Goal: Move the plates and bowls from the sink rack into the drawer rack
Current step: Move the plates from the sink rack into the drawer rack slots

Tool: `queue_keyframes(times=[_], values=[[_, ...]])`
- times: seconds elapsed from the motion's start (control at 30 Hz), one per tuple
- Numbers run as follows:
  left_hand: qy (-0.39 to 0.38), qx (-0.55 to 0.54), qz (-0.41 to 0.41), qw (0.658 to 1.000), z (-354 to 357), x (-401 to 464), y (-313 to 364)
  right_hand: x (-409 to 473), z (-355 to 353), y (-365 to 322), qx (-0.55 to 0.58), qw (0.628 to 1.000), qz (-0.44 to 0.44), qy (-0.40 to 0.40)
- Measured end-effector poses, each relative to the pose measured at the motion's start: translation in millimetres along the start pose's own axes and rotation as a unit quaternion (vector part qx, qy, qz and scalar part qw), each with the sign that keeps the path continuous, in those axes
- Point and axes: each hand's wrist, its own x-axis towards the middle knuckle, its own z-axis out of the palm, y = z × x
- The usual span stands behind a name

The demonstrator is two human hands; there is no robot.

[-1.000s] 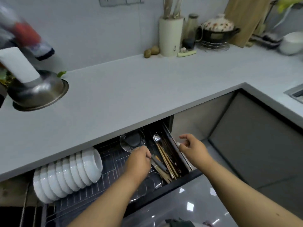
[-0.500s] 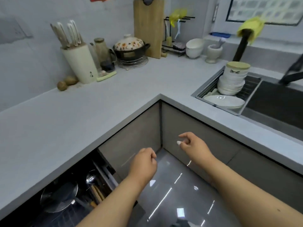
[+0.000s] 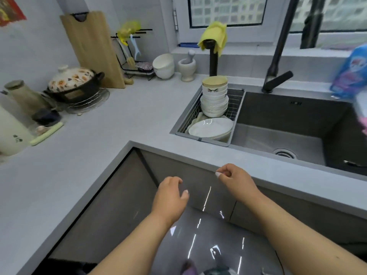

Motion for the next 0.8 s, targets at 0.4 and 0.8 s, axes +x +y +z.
queue_keyframes(times=[0.4, 0.8], values=[[-0.044, 0.036, 0.107, 0.993, 11.4, 155.8, 12.0, 125.1, -20.1, -9.2, -0.089, 0.989, -0.002, 0.119], [-0.067, 0.109, 0.184, 0.975, 24.7, 233.5, 1.6, 224.2, -13.1, -7.4, -0.382, 0.922, -0.057, 0.016]])
